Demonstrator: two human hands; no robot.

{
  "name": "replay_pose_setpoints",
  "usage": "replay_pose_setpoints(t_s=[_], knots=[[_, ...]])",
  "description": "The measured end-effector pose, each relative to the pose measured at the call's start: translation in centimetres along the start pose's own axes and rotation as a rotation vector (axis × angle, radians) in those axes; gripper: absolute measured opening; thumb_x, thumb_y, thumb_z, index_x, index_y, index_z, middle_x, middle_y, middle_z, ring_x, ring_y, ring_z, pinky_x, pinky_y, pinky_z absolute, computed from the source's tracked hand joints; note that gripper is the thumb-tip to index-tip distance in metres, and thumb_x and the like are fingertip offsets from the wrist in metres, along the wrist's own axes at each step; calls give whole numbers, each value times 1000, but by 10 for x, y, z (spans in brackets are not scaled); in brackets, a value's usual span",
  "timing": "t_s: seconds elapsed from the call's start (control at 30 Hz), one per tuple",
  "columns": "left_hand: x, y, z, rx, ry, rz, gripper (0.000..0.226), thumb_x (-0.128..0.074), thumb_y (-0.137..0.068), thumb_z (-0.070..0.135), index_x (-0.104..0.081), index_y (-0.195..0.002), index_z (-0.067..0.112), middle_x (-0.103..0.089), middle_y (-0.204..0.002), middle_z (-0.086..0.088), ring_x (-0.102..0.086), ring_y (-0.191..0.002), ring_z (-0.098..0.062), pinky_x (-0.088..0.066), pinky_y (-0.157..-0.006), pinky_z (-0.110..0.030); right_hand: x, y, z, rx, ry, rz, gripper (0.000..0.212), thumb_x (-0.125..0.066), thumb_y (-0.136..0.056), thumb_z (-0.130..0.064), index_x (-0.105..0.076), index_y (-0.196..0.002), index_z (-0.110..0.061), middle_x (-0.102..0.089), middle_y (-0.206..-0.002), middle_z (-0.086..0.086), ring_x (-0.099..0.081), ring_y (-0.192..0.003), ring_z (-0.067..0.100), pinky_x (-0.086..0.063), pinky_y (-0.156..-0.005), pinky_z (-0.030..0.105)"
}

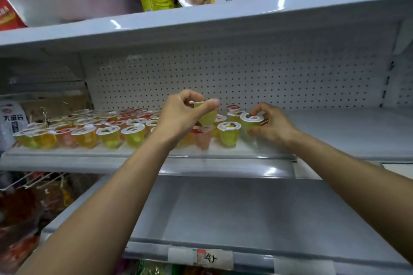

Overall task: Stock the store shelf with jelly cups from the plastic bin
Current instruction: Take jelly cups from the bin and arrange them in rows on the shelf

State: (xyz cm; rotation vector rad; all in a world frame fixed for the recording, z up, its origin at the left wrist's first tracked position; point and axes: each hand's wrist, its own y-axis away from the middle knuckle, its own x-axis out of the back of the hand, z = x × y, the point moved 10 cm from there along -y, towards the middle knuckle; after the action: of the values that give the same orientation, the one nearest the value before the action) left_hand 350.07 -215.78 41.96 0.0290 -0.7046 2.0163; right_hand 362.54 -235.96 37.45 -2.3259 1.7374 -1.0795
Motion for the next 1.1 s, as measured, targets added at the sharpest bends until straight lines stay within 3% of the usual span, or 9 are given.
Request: replay_pose_setpoints(t_s=[0.1, 0.27, 0.43, 0.57, 0.67, 0.73, 0.83, 1.0, 1.1], knots=[[-2, -10, -3, 7, 8, -4, 65, -80, -46, 71, -69, -90, 25, -70, -97, -5, -71, -89, -24, -59, -81, -50, -7, -6, 6, -3, 20, -10, 34, -79, -71, -5, -59, -96, -18, -62, -80, 3, -54, -55, 11, -45, -48, 19], [-10, -20, -2, -4, -9, -23, 48, -83, -64, 56, -69, -92, 20, -68, -99, -4, -71, -86, -25, -60, -78, -50, -13, -9, 10, 17, 80, -39, 34, -80, -71, -13, -59, -97, -24, -64, -102, 7, -58, -69, 14, -48, -59, 24], [-27, -32, 8, -2, -4, -88, 51, -82, -67, 54, -66, -101, 19, -65, -105, -3, -71, -87, -24, -60, -78, -46, 12, -9, -17, 54, 185, -8, 42, -77, -75, -40, -61, -114, -38, -50, -127, 0, -47, -114, 17, -43, -86, 29], [-53, -46, 29, 10, 56, -168, 64, -81, -75, 40, -46, -122, 15, -54, -108, -2, -66, -91, -18, -61, -76, -36, 25, -12, -66, 153, -37, -45, 55, -75, -80, -33, -53, -131, -35, -59, -115, -4, -56, -104, 5, -45, -77, 13], [-76, -58, 45, -28, 41, -236, 67, -81, -77, 35, -38, -124, 13, -56, -105, -5, -66, -85, -16, -59, -65, -26, 23, -21, -83, 208, -67, -39, 55, -76, -81, -22, -55, -131, -27, -65, -114, -2, -62, -100, 1, -51, -78, 12], [-86, -69, 51, -50, 36, -272, 69, -81, -77, 35, -39, -125, 11, -57, -108, -8, -68, -90, -19, -61, -72, -32, 31, -29, -84, 220, -109, 31, 49, -76, -80, -14, -60, -126, -17, -67, -109, -2, -64, -96, 1, -52, -76, 11], [-97, -88, 50, -65, 37, -353, 60, -77, -79, 43, -51, -123, 11, -62, -111, -10, -69, -93, -22, -61, -78, -34, 43, -45, -70, 195, -120, 130, 39, -78, -77, -11, -64, -113, -17, -68, -100, -2, -66, -91, 7, -53, -72, 14], [-113, -139, 27, -206, -393, -345, 36, -67, -85, 51, -68, -108, 23, -67, -115, 2, -63, -102, -17, -50, -83, -30, 49, -80, -11, 14, 8, 164, 51, -81, -74, -10, -59, -119, -14, -62, -104, 3, -60, -82, 9, -49, -65, 12], [-130, -162, 3, -253, -764, -360, 37, -65, -83, 59, -69, -106, 31, -63, -127, 7, -57, -114, -18, -43, -101, -40, 39, -99, 27, -87, 45, 121, 55, -84, -67, -9, -59, -115, -16, -64, -114, 8, -63, -97, 20, -55, -87, 35]])
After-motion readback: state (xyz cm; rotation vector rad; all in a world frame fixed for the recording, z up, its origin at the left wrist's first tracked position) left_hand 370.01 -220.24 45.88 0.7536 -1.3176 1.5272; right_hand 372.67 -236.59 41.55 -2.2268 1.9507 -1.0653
